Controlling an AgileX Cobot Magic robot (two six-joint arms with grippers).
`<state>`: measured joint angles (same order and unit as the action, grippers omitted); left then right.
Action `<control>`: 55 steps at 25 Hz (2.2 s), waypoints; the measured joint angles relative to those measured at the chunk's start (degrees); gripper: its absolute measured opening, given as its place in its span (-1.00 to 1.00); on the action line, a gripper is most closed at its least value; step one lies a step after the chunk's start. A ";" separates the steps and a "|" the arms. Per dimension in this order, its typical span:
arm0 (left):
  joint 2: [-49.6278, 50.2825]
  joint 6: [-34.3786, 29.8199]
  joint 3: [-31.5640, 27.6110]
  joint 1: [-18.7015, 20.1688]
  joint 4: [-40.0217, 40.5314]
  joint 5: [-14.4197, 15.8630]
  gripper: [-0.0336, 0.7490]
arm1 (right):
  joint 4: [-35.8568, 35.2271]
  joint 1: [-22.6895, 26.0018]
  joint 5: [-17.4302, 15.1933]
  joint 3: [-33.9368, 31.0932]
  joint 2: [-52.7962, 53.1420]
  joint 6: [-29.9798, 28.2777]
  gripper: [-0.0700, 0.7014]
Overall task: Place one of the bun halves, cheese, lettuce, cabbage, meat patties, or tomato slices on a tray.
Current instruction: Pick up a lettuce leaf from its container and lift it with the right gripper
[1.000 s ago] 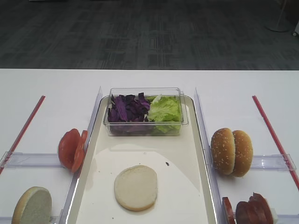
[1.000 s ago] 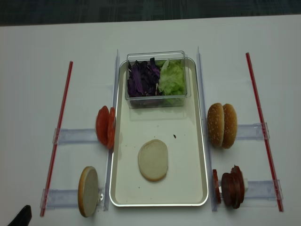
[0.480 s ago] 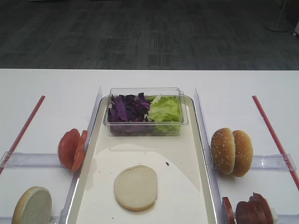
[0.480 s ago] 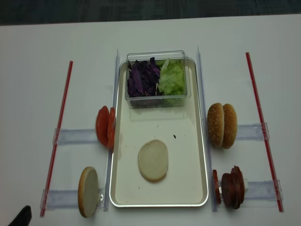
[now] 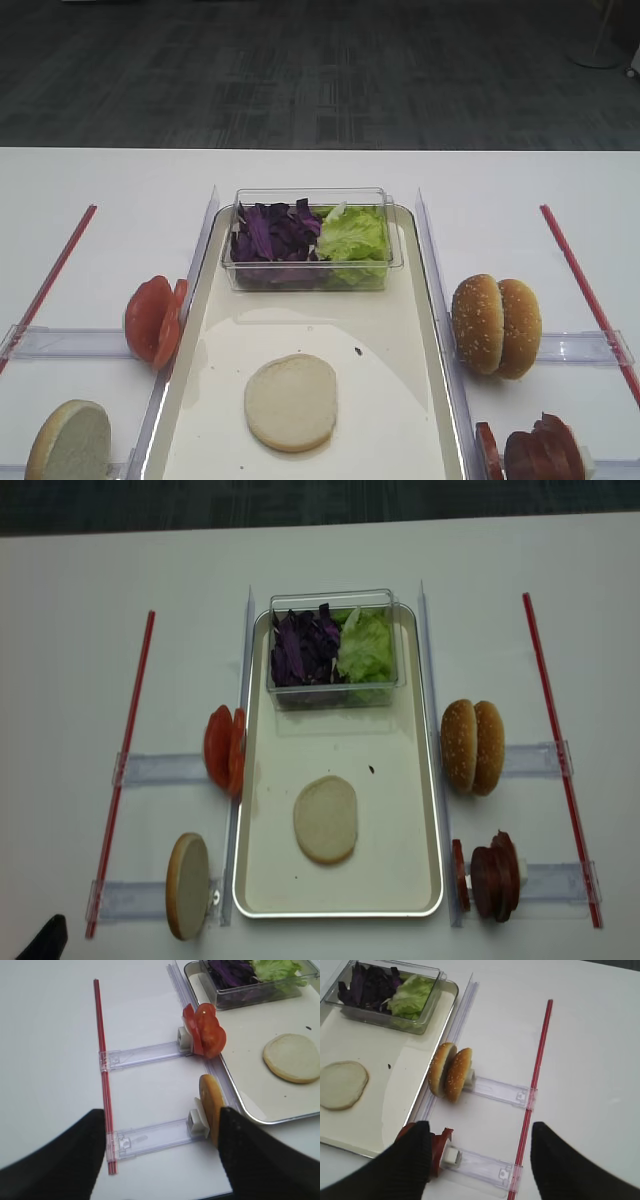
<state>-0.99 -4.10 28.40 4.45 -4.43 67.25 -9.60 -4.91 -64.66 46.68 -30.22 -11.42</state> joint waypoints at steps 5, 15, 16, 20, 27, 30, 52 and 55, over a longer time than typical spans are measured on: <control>0.00 0.00 0.00 0.00 0.00 0.00 0.25 | 0.00 -2.11 -0.26 2.79 -6.16 -0.13 0.38; 0.00 0.00 0.00 0.00 0.00 0.00 0.25 | -2.03 -6.59 -3.01 14.03 -27.25 3.13 0.38; 0.00 0.00 0.00 0.00 0.00 0.00 0.25 | -2.06 -6.85 -3.49 15.02 -28.87 3.97 0.38; 0.00 0.00 0.00 0.00 0.00 0.00 0.25 | -3.67 -7.25 -5.21 20.40 -35.97 5.80 0.38; 0.00 0.00 0.00 0.00 0.00 0.00 0.25 | -4.44 -7.25 -6.54 25.70 -43.58 7.56 0.38; 0.00 0.00 0.00 0.00 0.00 0.00 0.25 | -4.44 -7.25 -6.54 27.34 -46.44 8.36 0.38; 0.00 0.00 0.00 0.00 0.00 0.00 0.25 | -3.78 -7.25 -6.54 41.21 -64.82 8.64 0.38; 0.00 0.00 0.00 0.00 0.00 0.00 0.25 | -3.68 -7.25 -6.54 43.17 -66.92 8.81 0.38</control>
<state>-0.99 -4.10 28.40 4.45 -4.43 67.25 -13.28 -12.16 -71.19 89.85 -97.15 -2.61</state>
